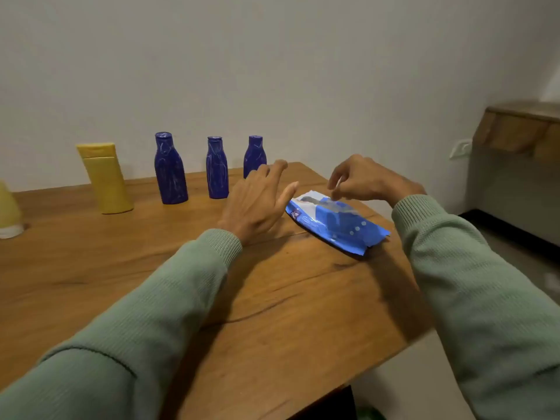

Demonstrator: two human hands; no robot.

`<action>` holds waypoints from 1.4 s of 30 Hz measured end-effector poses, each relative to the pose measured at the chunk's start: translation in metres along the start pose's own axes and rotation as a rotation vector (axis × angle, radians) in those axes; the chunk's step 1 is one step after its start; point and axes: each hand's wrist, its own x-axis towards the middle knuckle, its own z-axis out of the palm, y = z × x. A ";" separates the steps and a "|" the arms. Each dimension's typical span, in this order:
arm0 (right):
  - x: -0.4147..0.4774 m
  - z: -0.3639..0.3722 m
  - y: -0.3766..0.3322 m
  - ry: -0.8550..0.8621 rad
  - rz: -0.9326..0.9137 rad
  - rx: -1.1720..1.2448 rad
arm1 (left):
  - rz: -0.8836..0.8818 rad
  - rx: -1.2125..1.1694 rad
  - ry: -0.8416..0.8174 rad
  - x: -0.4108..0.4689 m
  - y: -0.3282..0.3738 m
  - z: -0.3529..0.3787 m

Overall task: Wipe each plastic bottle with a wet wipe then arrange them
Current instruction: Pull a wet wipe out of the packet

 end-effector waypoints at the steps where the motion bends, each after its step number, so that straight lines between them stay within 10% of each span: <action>1: -0.002 0.000 0.003 -0.030 0.023 -0.013 | -0.007 0.000 -0.009 -0.001 0.002 0.002; 24: 0.015 0.022 0.041 0.018 0.122 -0.129 | -0.042 -0.008 -0.061 -0.012 0.000 0.018; 42: 0.028 0.004 -0.015 0.205 0.023 0.756 | -0.178 -0.062 -0.042 -0.014 -0.043 0.009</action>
